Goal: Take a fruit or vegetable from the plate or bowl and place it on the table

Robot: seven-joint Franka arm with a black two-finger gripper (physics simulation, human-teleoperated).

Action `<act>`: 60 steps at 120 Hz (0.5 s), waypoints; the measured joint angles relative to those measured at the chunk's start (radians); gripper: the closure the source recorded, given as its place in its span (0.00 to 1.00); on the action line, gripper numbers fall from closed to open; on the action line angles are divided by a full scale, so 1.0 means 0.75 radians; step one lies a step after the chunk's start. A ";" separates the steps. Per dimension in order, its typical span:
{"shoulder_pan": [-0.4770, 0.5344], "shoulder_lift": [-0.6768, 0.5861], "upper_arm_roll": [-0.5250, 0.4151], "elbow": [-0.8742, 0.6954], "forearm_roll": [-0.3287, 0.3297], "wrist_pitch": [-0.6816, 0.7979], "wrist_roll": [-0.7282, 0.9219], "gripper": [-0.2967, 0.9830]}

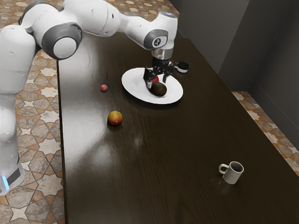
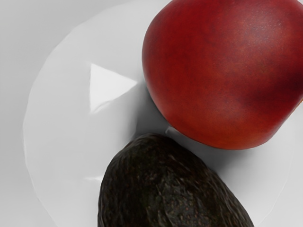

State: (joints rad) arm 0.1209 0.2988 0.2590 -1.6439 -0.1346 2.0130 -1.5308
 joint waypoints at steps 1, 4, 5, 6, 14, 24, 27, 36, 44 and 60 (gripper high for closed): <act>0.000 0.002 0.000 0.000 0.000 0.000 -0.001 0.23; 0.000 0.007 0.000 -0.001 -0.001 0.001 -0.002 0.23; 0.000 0.008 0.000 0.000 -0.002 0.001 -0.003 0.23; 0.000 0.010 0.000 0.000 -0.002 0.001 -0.003 0.23; 0.002 0.022 0.001 0.004 -0.005 0.002 -0.007 0.23; 0.003 0.038 0.002 0.013 -0.007 0.001 -0.011 0.23; 0.004 0.043 0.002 0.018 -0.007 0.001 -0.012 0.23; 0.007 0.058 0.002 0.033 -0.009 0.001 -0.015 0.23; 0.008 0.070 0.002 0.037 -0.012 0.001 -0.018 0.23; 0.007 0.084 0.002 0.038 -0.023 0.001 -0.021 0.23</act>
State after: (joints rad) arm 0.1258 0.3617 0.2606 -1.6153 -0.1519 2.0138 -1.5469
